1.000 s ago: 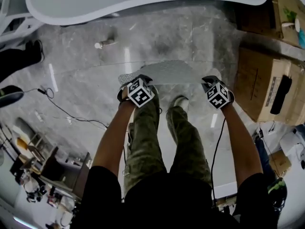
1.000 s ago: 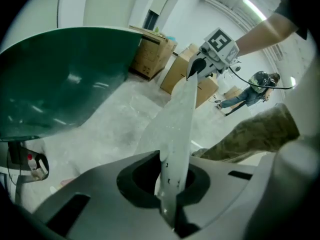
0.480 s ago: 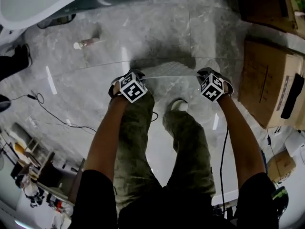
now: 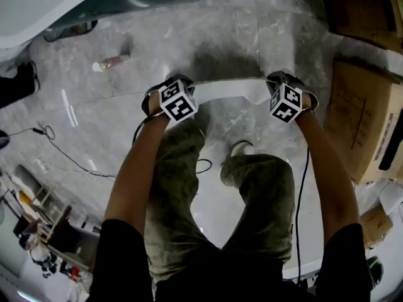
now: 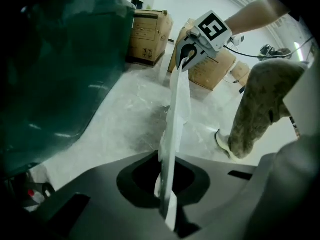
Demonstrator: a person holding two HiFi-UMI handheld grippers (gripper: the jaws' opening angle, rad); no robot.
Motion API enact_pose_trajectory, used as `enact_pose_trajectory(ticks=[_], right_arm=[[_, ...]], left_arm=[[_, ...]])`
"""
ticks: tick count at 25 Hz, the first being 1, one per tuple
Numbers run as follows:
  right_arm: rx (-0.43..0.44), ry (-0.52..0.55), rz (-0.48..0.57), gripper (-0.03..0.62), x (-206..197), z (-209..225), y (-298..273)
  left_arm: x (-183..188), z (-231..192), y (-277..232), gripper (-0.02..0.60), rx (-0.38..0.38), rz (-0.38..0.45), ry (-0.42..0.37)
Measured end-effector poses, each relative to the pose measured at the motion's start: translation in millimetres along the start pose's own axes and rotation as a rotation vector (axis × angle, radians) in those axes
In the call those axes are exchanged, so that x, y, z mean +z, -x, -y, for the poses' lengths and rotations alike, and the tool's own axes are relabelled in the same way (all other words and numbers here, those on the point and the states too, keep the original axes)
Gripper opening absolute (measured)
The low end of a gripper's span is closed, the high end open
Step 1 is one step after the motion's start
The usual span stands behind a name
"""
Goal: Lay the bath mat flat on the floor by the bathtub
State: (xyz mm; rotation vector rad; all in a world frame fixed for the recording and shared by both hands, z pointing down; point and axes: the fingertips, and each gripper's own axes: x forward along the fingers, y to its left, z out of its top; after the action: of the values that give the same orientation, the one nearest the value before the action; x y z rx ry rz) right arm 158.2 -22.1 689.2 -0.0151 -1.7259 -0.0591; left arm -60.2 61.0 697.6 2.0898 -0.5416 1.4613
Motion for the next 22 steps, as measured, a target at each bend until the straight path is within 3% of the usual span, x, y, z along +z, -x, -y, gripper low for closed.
enact_pose_trajectory(ticks=[3, 6, 8, 15, 22], right_arm=[[-0.039, 0.049, -0.006, 0.029, 8, 30, -13], [-0.077, 0.097, -0.01, 0.029, 18, 58, -38], [-0.115, 0.107, -0.012, 0.029, 23, 72, -59], [-0.237, 0.117, 0.023, 0.029, 39, 121, -125], [-0.309, 0.177, 0.014, 0.029, 55, 158, -163]], left_arm=[[3, -22, -10, 0.025, 0.011, -0.014, -0.069], [-2, -39, -35, 0.025, -0.02, -0.084, -0.215], [-7, -53, -55, 0.025, -0.029, -0.105, -0.262], [-9, -117, -100, 0.025, -0.069, -0.063, -0.119], [-17, -158, -123, 0.025, 0.029, -0.051, -0.151]])
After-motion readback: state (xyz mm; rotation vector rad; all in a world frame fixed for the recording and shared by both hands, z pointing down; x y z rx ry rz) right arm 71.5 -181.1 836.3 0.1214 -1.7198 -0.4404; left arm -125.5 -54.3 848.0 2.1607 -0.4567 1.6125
